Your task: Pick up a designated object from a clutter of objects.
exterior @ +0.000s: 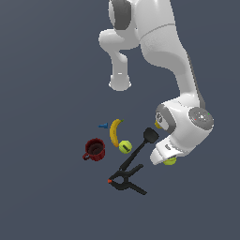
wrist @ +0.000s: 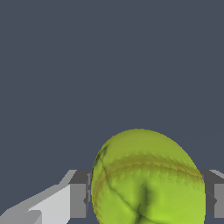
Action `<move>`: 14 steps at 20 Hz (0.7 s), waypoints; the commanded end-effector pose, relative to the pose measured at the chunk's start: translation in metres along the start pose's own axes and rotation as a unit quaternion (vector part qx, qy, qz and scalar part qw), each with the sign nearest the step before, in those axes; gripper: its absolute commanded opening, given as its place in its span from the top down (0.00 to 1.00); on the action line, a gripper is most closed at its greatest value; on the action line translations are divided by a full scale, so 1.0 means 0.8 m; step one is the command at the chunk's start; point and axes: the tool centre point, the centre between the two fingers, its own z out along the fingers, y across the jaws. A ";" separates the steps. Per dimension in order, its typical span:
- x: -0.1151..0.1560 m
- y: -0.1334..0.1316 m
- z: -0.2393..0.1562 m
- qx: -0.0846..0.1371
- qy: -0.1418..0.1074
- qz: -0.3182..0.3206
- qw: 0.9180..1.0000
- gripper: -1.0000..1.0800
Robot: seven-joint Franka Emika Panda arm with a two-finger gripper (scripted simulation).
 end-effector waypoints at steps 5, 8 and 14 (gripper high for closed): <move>-0.016 0.034 -0.052 -0.001 0.001 0.000 1.000 1.00; -0.027 0.057 -0.086 -0.001 0.001 0.000 1.000 1.00; -0.052 0.107 -0.163 0.000 0.001 0.000 1.000 1.00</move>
